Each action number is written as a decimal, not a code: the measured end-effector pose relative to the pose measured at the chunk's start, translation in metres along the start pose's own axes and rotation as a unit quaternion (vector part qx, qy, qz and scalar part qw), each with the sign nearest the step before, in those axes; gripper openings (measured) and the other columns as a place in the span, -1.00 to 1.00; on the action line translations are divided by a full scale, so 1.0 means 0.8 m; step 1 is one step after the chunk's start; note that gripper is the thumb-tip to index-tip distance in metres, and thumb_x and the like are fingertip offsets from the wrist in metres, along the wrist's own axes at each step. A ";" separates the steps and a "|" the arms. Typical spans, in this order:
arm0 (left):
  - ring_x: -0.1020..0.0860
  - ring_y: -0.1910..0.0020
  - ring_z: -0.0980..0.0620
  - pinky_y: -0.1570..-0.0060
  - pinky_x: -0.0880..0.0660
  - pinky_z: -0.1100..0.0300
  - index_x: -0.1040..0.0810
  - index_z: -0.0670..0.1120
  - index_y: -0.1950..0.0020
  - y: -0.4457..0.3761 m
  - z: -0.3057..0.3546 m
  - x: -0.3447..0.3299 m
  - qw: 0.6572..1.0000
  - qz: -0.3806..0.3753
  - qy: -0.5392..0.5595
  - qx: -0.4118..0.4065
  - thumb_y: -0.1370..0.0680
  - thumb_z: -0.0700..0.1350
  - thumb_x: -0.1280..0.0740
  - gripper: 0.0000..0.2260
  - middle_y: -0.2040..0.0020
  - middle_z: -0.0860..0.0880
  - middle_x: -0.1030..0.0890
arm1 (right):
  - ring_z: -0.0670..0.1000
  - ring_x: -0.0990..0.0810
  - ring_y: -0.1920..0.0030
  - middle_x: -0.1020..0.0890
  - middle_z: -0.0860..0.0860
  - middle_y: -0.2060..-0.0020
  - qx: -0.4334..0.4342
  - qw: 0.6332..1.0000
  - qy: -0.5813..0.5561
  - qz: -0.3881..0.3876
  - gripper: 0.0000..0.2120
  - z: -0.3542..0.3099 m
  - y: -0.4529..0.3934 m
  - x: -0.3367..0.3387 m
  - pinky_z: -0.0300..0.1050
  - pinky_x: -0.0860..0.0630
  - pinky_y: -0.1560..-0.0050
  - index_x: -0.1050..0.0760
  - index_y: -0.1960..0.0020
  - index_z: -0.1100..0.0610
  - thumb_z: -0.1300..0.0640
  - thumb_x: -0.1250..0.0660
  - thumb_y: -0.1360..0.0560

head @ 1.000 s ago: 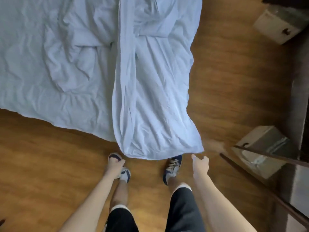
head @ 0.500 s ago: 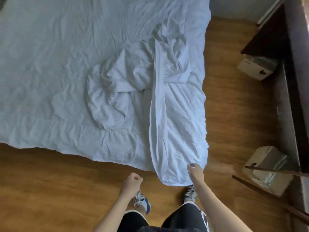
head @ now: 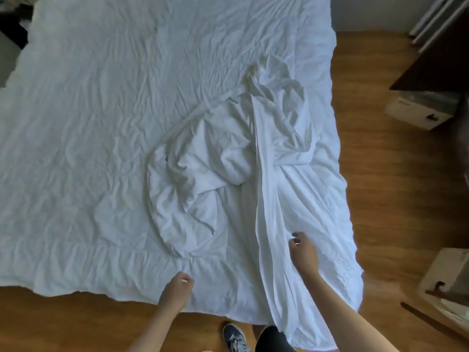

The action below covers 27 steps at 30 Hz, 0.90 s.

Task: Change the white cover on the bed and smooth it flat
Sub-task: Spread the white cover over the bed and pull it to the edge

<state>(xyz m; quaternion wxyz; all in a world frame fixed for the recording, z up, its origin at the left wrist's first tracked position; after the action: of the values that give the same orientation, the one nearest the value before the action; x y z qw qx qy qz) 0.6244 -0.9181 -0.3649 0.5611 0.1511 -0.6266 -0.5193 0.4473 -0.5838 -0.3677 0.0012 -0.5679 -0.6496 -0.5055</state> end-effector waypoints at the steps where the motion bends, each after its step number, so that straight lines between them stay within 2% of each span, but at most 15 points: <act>1: -0.52 0.01 0.00 0.04 -0.46 0.12 -0.46 -0.04 -0.15 -0.016 0.006 0.010 1.000 -0.004 -0.013 0.001 -0.62 0.01 -0.19 -0.81 -0.12 -0.04 -0.55 | 0.11 -0.56 -0.10 -0.59 0.09 -0.15 0.017 1.000 0.002 0.009 -0.69 -0.031 -0.023 -0.002 -0.09 -0.38 0.03 -0.42 -0.30 0.16 0.17 -0.18 -0.57; 4: -0.52 -0.05 -0.02 0.05 -0.43 0.15 -0.44 -0.05 -0.24 -0.063 0.021 0.045 0.998 0.001 -0.068 0.004 -0.63 0.04 -0.17 -0.74 -0.16 -0.04 -0.55 | 0.10 -0.55 -0.13 -0.57 0.07 -0.17 0.076 0.996 0.013 0.035 -0.67 -0.122 -0.078 -0.007 -0.08 -0.38 -0.04 -0.39 -0.32 0.15 0.15 -0.21 -0.57; 6: -0.53 -0.03 -0.03 0.06 -0.44 0.14 -0.45 -0.08 -0.24 -0.096 0.026 0.073 0.997 0.017 -0.068 0.017 -0.63 0.02 -0.19 -0.74 -0.15 -0.05 -0.56 | 0.09 -0.52 -0.17 -0.54 0.06 -0.20 0.110 0.992 0.025 0.056 -0.65 -0.172 -0.108 -0.010 -0.07 -0.38 -0.06 -0.38 -0.35 0.12 0.12 -0.23 -0.57; 9: -0.53 -0.13 -0.11 0.06 -0.38 0.14 -0.42 -0.13 -0.33 -0.148 0.034 0.114 0.996 0.051 -0.058 0.037 -0.60 -0.04 -0.24 -0.67 -0.20 -0.11 -0.55 | 0.12 -0.44 -0.27 -0.47 0.10 -0.27 0.148 0.984 0.044 0.084 -0.58 -0.234 -0.151 -0.015 -0.01 -0.39 -0.14 -0.33 -0.39 0.11 0.07 -0.25 -0.56; 13: -0.51 -0.20 -0.21 -0.05 -0.41 0.04 -0.32 -0.16 -0.42 -0.228 0.036 0.165 0.992 0.097 -0.066 0.056 -0.56 -0.02 -0.32 -0.52 -0.27 -0.19 -0.51 | 0.18 -0.34 -0.35 -0.38 0.14 -0.37 0.176 0.972 0.064 0.142 -0.44 -0.302 -0.212 -0.020 0.07 -0.37 -0.22 -0.24 -0.46 0.14 -0.06 -0.27 -0.55; 16: -0.51 -0.21 -0.27 -0.17 -0.44 -0.08 -0.14 -0.16 -0.49 -0.301 0.025 0.195 0.986 0.116 0.038 0.109 -0.44 0.09 -0.46 -0.22 -0.31 -0.25 -0.46 | 0.21 -0.31 -0.39 -0.34 0.16 -0.41 0.183 0.962 0.092 0.179 -0.23 -0.349 -0.258 -0.020 0.07 -0.31 -0.31 -0.11 -0.52 0.17 -0.17 -0.34 -0.49; 18: -0.60 0.03 -0.22 -0.04 -0.53 -0.04 -0.11 -0.15 -0.49 -0.342 0.027 0.204 0.970 0.119 0.164 0.137 -0.34 0.11 -0.54 -0.10 -0.12 -0.22 -0.54 | 0.22 -0.32 -0.39 -0.34 0.18 -0.41 0.142 0.973 0.086 0.162 -0.09 -0.368 -0.297 -0.026 0.08 -0.31 -0.33 -0.01 -0.55 0.18 -0.21 -0.39 -0.44; 19: -0.59 0.17 -0.17 0.09 -0.54 0.01 -0.12 -0.15 -0.49 -0.357 0.033 0.205 0.959 0.115 0.217 0.141 -0.35 0.05 -0.56 -0.11 0.01 -0.17 -0.54 | 0.22 -0.35 -0.38 -0.36 0.18 -0.40 0.107 0.981 0.071 0.145 -0.06 -0.372 -0.314 -0.032 0.08 -0.32 -0.32 0.01 -0.55 0.18 -0.21 -0.40 -0.42; 21: -0.57 0.26 -0.14 0.24 -0.54 0.08 -0.22 -0.18 -0.46 -0.377 0.046 0.199 0.941 0.112 0.287 0.138 -0.38 -0.08 -0.55 -0.23 0.05 -0.14 -0.54 | 0.22 -0.43 -0.30 -0.45 0.17 -0.32 0.055 0.987 0.057 0.137 -0.12 -0.373 -0.338 -0.046 0.03 -0.38 -0.23 -0.06 -0.52 0.18 -0.15 -0.41 -0.40; 22: -0.57 0.32 -0.12 0.35 -0.54 0.16 -0.33 -0.21 -0.39 -0.385 0.051 0.195 0.930 0.116 0.321 0.135 -0.40 -0.13 -0.54 -0.35 0.08 -0.15 -0.55 | 0.23 -0.48 -0.23 -0.51 0.18 -0.24 0.046 0.986 0.065 0.146 -0.23 -0.377 -0.344 -0.053 -0.01 -0.41 -0.13 -0.17 -0.46 0.19 -0.08 -0.41 -0.40; 24: -0.44 0.59 0.06 0.64 -0.34 0.33 -0.48 -0.24 -0.19 -0.388 0.074 0.190 0.906 0.099 0.393 0.126 -0.45 -0.23 -0.48 -0.64 0.26 -0.12 -0.50 | 0.23 -0.53 -0.13 -0.57 0.18 -0.11 0.045 0.983 0.085 0.157 -0.52 -0.387 -0.348 -0.063 -0.03 -0.42 0.00 -0.36 -0.26 0.22 0.04 -0.35 -0.42; 25: -0.38 0.64 0.10 0.66 -0.28 0.35 -0.52 -0.23 -0.11 -0.390 0.087 0.190 0.905 0.095 0.398 0.112 -0.47 -0.24 -0.45 -0.76 0.32 -0.11 -0.48 | 0.23 -0.53 -0.12 -0.58 0.19 -0.09 0.054 0.982 0.090 0.158 -0.62 -0.393 -0.346 -0.068 -0.02 -0.43 -0.01 -0.42 -0.20 0.23 0.07 -0.32 -0.45; 27: -0.48 0.49 0.03 0.53 -0.39 0.29 -0.55 -0.24 -0.02 -0.395 0.121 0.209 0.915 0.101 0.384 0.068 -0.52 -0.22 -0.40 -0.87 0.29 -0.12 -0.53 | 0.23 -0.55 -0.08 -0.61 0.19 -0.04 0.084 0.983 0.067 0.150 -0.72 -0.407 -0.339 -0.069 -0.04 -0.43 0.03 -0.51 -0.14 0.22 0.10 -0.26 -0.49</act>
<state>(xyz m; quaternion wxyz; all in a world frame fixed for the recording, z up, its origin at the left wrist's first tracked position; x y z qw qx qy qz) 0.3624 -1.1317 -0.5168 0.7963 0.3126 -0.4088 -0.3179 0.0800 -0.7966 -0.4185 0.1685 -0.6219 -0.5955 -0.4798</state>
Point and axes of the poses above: each hand's wrist, its own y-axis away from the middle knuckle, its own x-axis out of the back of the hand, z = x × y, the point moved 8 cm from there along -y, towards the middle knuckle
